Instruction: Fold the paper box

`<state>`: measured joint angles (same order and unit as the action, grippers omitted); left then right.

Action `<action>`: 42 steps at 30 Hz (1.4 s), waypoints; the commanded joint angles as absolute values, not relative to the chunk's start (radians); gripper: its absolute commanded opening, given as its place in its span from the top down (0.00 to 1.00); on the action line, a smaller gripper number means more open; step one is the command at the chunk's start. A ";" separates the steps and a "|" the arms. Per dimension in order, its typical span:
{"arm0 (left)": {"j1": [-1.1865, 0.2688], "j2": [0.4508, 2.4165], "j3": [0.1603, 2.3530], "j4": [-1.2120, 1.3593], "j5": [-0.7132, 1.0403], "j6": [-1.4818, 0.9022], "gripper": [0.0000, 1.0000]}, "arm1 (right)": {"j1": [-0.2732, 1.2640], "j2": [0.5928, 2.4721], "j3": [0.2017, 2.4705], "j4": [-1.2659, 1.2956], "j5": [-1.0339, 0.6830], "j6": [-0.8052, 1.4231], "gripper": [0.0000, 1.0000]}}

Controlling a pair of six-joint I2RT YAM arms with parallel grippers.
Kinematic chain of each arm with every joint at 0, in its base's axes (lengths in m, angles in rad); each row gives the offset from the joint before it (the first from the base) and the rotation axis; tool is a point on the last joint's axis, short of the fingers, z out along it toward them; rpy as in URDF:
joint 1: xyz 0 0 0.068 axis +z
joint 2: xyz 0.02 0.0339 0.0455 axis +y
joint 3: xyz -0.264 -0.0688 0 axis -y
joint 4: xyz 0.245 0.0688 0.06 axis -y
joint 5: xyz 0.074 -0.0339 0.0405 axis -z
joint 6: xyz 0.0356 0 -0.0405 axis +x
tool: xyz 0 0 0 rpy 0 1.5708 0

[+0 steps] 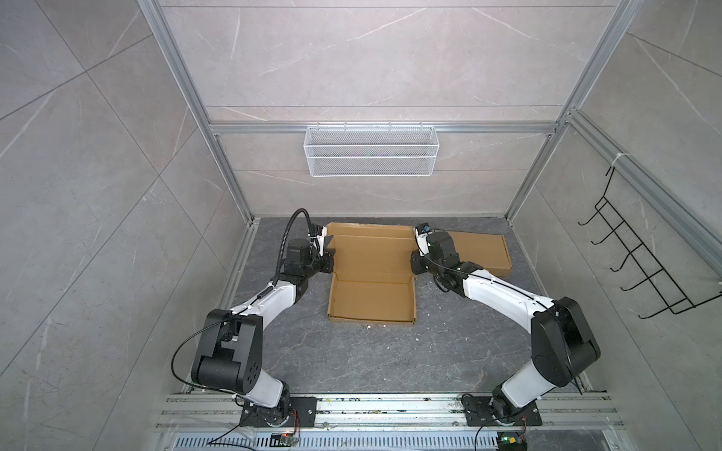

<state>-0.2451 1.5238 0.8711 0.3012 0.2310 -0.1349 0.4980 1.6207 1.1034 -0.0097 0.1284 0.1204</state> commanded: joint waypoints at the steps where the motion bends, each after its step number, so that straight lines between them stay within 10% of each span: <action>1: -0.299 1.471 0.860 0.391 0.147 -0.195 1.00 | 0.536 1.588 1.115 0.005 0.208 0.189 1.00; 42: -0.429 1.382 0.636 0.632 -0.029 -0.371 1.00 | 0.700 1.531 0.937 0.190 0.495 0.354 1.00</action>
